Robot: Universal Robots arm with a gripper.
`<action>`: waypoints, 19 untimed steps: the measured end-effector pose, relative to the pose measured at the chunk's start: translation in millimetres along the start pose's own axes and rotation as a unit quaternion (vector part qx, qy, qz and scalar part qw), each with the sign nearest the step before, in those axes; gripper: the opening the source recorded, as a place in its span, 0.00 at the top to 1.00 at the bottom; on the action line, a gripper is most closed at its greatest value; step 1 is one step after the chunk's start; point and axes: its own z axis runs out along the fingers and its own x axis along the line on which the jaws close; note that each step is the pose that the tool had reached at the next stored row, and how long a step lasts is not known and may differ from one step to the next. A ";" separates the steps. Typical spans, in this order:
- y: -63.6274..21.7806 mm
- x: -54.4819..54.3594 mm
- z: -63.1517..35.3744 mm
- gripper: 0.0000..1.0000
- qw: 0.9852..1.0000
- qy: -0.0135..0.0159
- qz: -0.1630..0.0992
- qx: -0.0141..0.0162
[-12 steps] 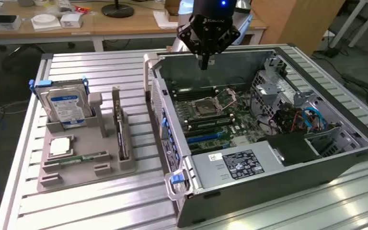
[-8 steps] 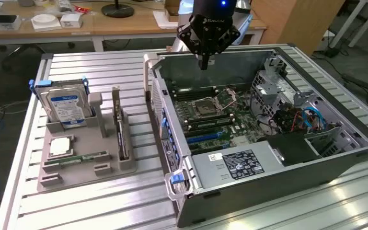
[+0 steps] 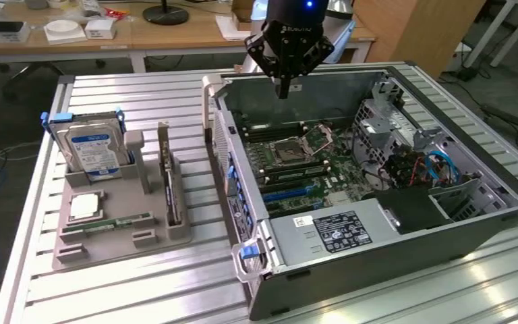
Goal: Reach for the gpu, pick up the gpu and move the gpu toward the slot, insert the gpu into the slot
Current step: 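Reach for the gpu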
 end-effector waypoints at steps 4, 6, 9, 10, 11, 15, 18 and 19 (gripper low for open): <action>-0.3 3.1 -0.1 0.90 1.000 0.000 0.000 0.000; -0.4 4.5 -0.2 0.90 1.000 0.000 0.000 0.000; -0.7 6.8 -0.2 0.90 1.000 0.000 0.000 0.000; -0.7 7.4 -0.2 0.90 1.000 0.000 0.000 0.000; -0.8 8.0 -0.2 0.90 1.000 0.000 0.000 0.000; -1.1 10.5 -0.3 0.90 1.000 0.000 0.000 0.000; -1.3 12.3 -0.4 0.90 1.000 0.000 0.000 0.000; -1.3 12.9 -0.4 0.90 1.000 0.000 0.000 0.000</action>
